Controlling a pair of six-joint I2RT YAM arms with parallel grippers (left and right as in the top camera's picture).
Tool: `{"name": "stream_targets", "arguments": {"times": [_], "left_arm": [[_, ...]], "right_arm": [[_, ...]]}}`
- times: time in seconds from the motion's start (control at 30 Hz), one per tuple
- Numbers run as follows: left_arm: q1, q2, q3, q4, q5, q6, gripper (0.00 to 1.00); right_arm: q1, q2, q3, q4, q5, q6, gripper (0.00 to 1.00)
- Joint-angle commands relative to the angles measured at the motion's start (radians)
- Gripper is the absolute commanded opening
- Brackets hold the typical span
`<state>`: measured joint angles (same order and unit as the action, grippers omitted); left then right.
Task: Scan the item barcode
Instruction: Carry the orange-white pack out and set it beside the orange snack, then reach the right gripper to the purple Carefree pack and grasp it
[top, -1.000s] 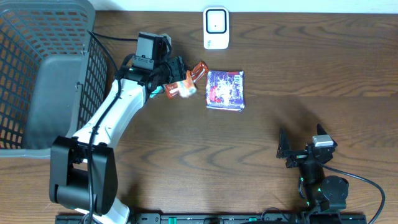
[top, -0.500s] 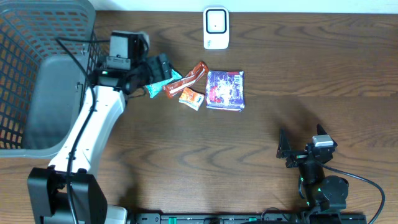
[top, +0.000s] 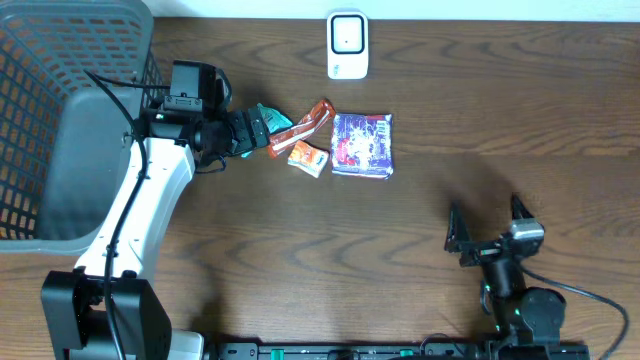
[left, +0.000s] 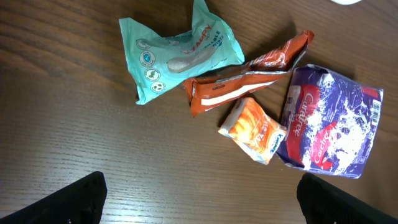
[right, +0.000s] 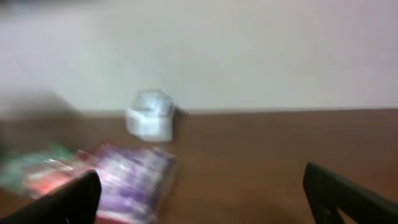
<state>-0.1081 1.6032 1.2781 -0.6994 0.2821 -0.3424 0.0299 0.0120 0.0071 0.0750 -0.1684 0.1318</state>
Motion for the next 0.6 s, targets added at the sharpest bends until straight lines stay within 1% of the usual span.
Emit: {"name": "stream_targets", "arguments": {"times": [0.0, 0.07, 0.13, 0.23, 0.27, 0.3, 0.33, 0.4, 0.5, 0.57], "left_arm": [[0.003, -0.008, 0.002, -0.003, -0.007, 0.002, 0.98], [0.003, -0.008, 0.002, -0.003, -0.007, 0.002, 0.98], [0.003, -0.008, 0.002, -0.003, -0.007, 0.002, 0.98], [0.003, -0.008, 0.002, -0.003, -0.007, 0.002, 0.98], [0.003, -0.008, 0.002, -0.003, -0.007, 0.002, 0.98], [0.003, -0.008, 0.002, -0.003, -0.007, 0.002, 0.98], [0.003, -0.008, 0.002, -0.003, -0.007, 0.002, 0.98], [0.003, -0.008, 0.002, -0.003, -0.007, 0.002, 0.98], [0.003, -0.008, 0.002, -0.003, -0.007, 0.002, 0.98], [0.003, -0.008, 0.002, -0.003, -0.007, 0.002, 0.98]], "right_arm": [[-0.004, -0.005, -0.001, 0.043, -0.413, 0.412, 0.99], [-0.004, -0.005, -0.001, 0.114, -0.430, 0.530, 0.99], [-0.004, -0.005, -0.001, 0.244, -0.426, 0.623, 0.99], [-0.004, -0.003, 0.003, 0.506, -0.380, 0.638, 0.99], [-0.004, 0.001, 0.014, 0.556, -0.334, 0.635, 0.99], [-0.004, 0.006, 0.036, 0.559, -0.299, 0.622, 0.99], [-0.004, 0.014, 0.063, 0.538, -0.279, 0.595, 0.99], [-0.004, 0.058, 0.159, 0.400, -0.270, 0.475, 0.99], [-0.004, 0.191, 0.345, 0.097, -0.266, 0.264, 0.99], [-0.004, 0.346, 0.493, -0.107, -0.267, 0.128, 0.99]]}}
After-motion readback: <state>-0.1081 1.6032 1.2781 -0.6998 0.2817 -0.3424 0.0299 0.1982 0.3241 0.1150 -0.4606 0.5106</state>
